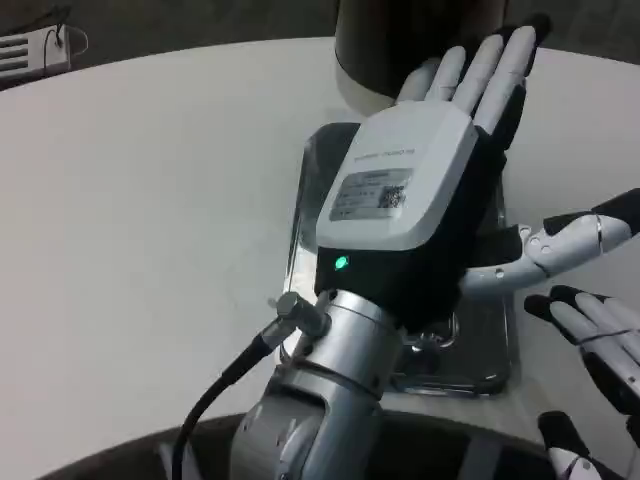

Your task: Grasp the cup under the faucet to collect the drink, then remove the cup.

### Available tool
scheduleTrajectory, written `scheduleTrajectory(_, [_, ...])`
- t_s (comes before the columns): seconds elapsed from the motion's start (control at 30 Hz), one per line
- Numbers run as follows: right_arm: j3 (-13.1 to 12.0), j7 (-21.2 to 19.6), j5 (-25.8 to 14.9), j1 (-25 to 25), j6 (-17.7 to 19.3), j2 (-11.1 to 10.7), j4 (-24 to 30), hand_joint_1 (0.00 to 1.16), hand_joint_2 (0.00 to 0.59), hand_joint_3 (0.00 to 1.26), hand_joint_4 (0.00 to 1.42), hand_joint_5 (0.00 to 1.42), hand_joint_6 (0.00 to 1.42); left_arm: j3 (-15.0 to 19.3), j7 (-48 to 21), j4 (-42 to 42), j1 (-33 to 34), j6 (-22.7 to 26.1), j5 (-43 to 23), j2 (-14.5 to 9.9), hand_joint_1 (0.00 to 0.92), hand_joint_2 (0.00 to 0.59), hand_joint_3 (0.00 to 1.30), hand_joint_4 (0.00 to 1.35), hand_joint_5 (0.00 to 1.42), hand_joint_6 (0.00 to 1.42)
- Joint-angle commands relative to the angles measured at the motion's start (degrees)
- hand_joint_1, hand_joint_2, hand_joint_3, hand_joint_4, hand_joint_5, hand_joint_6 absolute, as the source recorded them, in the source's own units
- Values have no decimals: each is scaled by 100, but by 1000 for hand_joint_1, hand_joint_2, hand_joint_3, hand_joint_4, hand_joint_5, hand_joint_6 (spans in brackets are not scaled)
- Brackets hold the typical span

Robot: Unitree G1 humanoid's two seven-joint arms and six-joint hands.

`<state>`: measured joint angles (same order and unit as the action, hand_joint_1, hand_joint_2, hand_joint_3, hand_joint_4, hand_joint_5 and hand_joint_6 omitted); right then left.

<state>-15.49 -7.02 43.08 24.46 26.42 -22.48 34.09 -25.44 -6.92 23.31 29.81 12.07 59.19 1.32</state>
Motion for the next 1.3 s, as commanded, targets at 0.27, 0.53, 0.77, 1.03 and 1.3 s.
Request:
scheduleTrajectory(0.27, [270,601,-745,-385,-549,117,-159,239,424,68,87,122,248,-20,-229,49,-11,-32,13,-102,0,155,0,0,7,0])
scheduleTrajectory(0.53, [545,825,-1083,-822,-791,197,-340,322,347,17,74,122,264,17,-268,108,-28,-6,63,-192,0,156,0,0,18,0])
scheduleTrajectory(0.77, [740,935,-1297,-1212,-1067,270,-525,347,320,0,64,122,266,68,-313,211,-57,23,77,-237,0,156,0,0,22,0])
scheduleTrajectory(1.03, [983,930,-1328,-1620,-1377,351,-718,411,297,0,52,108,266,126,-417,331,-99,48,105,-276,0,156,0,0,23,0])
scheduleTrajectory(1.3, [1213,866,-1237,-1887,-1504,403,-890,437,288,0,42,97,251,136,-495,412,-147,69,148,-273,0,156,0,0,23,0])
